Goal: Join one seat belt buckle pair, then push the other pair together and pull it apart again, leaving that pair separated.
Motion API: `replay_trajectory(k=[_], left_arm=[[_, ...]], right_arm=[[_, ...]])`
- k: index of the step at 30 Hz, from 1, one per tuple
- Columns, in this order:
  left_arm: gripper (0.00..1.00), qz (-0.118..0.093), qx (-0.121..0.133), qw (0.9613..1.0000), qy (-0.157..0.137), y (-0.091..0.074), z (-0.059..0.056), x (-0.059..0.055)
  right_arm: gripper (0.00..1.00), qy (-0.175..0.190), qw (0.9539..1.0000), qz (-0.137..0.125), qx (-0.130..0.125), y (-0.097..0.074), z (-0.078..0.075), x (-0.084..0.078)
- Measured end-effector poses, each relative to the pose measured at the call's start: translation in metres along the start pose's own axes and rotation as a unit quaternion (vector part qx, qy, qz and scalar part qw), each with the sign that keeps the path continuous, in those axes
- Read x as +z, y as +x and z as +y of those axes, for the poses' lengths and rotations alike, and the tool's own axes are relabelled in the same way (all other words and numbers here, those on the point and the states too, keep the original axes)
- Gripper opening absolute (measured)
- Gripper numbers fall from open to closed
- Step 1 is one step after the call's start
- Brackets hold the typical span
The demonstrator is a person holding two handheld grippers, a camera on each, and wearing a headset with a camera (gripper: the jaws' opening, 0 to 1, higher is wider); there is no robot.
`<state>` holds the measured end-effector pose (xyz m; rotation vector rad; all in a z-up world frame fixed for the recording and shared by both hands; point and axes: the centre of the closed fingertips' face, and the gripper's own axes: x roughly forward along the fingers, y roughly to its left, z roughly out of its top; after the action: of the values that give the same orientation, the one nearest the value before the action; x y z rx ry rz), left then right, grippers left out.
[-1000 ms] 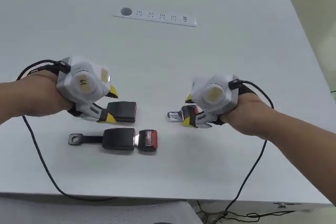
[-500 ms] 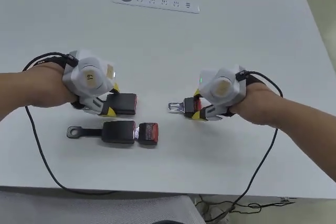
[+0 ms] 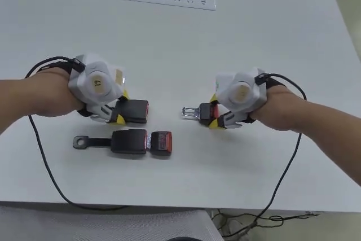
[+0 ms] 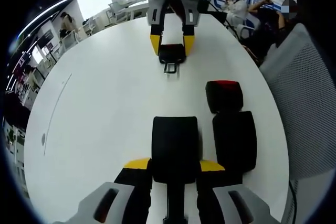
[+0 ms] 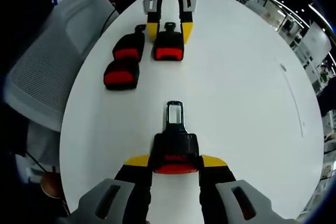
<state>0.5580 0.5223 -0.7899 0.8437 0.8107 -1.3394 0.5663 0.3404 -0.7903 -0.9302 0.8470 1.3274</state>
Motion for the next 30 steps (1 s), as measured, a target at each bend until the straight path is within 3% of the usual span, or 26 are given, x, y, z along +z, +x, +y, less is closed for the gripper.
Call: replay_trajectory(k=[11,22,30], left_arm=[[0.33,-0.008,0.003,0.9999,-0.010,-0.001,-0.003,-0.002],[0.33,-0.005,0.005,0.9999,-0.013,-0.001,-0.005,-0.002],[0.33,-0.002,0.005,0.9999,-0.013,0.000,-0.005,-0.003]], right_arm=[[0.31,0.005,1.0000,0.006,0.002,0.005,0.004,0.004],[0.31,0.004,0.9999,-0.015,0.002,0.022,0.008,0.049],[0.31,0.002,0.9997,-0.022,0.004,0.034,0.009,0.072]])
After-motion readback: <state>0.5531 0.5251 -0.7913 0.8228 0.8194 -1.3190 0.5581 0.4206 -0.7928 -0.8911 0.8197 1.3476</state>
